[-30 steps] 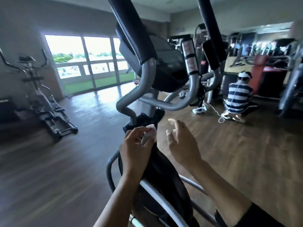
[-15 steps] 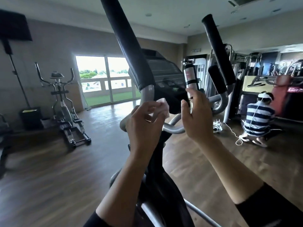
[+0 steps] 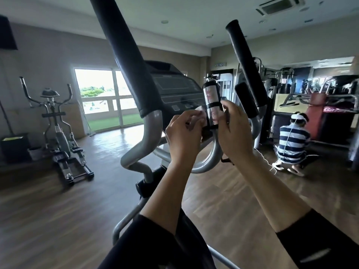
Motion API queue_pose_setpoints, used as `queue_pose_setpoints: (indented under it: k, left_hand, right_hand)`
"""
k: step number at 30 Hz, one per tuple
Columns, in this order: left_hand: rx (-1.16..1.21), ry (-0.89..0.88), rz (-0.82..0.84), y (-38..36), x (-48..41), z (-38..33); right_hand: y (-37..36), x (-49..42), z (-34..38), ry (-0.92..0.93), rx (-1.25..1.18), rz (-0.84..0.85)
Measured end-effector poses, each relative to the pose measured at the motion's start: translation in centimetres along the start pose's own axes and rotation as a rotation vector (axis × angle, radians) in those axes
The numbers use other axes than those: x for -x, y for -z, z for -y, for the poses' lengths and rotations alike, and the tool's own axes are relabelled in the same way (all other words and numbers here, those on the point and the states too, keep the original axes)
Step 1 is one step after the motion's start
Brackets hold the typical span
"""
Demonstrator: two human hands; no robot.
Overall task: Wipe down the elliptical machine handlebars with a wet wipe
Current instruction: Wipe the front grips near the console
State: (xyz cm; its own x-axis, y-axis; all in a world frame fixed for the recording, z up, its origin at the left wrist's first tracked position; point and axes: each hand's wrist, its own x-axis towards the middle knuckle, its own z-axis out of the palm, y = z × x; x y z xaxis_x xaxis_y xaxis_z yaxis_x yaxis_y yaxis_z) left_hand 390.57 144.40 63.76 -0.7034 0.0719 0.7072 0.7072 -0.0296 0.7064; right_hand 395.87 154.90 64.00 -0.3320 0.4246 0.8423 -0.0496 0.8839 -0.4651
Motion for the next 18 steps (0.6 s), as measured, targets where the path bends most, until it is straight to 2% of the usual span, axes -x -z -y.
queue_pose_setpoints:
  k: [10,18]
  left_hand:
    - [0.141,-0.118,-0.011,-3.1,-4.4,0.4]
    - [0.175,-0.054,-0.033,-4.1,-5.9,-1.0]
  right_hand:
    - [-1.0,-3.5,-0.9,0.012,-0.107,-0.053]
    - [-0.6,-3.9,-1.5,0.008,-0.194,-0.010]
